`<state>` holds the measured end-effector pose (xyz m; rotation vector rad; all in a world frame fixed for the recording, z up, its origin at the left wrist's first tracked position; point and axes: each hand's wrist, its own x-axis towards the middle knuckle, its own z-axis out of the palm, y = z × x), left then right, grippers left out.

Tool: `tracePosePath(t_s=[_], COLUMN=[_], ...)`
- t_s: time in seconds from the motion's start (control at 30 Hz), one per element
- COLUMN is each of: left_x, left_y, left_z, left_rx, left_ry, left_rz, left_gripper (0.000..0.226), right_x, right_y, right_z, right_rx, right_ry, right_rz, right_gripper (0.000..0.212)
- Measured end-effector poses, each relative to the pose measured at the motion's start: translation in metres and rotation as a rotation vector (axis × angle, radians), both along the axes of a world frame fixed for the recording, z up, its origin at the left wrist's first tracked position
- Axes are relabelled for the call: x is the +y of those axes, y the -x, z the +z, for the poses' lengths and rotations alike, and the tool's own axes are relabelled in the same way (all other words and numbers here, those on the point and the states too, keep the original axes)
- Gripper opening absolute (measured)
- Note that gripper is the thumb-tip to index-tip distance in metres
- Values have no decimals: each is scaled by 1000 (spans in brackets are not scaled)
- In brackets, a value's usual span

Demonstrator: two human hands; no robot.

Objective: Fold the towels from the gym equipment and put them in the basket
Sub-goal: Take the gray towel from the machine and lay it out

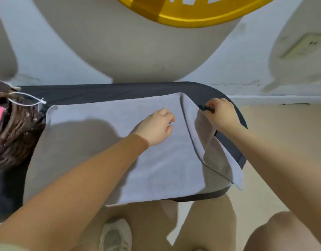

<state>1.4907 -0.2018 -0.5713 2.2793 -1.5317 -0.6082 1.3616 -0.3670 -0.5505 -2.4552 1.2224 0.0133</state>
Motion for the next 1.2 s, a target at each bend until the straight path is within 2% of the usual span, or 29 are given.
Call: tracePosePath(t_s=[0.1, 0.17, 0.3, 0.47, 0.63, 0.83, 0.97, 1.07, 1.2], left_x=[-34, -49, -68, -75, -76, -81, -81, -85, -91], left_y=[20, 30, 37, 35, 41, 42, 42, 42, 41], left_z=[-9, -13, -18, -18, -21, -24, -29, -27, -21], left_rx=[-61, -6, 50, 164, -17, -83, -103, -120, -165], left_ry=[-32, -107, -176, -104, -330, -417, -387, -392, -455], left_rz=[-19, 3, 16, 98, -19, -50, -30, 3, 22], left_gripper=[46, 58, 76, 83, 98, 101, 106, 114, 121], right_x=[-11, -14, -19, -42, -86, -109, -110, -102, -80], right_y=[29, 37, 37, 29, 26, 14, 7, 24, 79], right_z=[-11, -19, -27, -17, -9, -10, -27, -38, -44], right_rx=[59, 86, 32, -42, -223, -242, -174, -200, -224], right_ry=[-75, -123, -152, -144, -214, -72, 22, -49, -180], right_rz=[-63, -51, -26, 17, -155, -138, -117, -191, -249], right_gripper=[38, 43, 18, 16, 5, 28, 29, 33, 56])
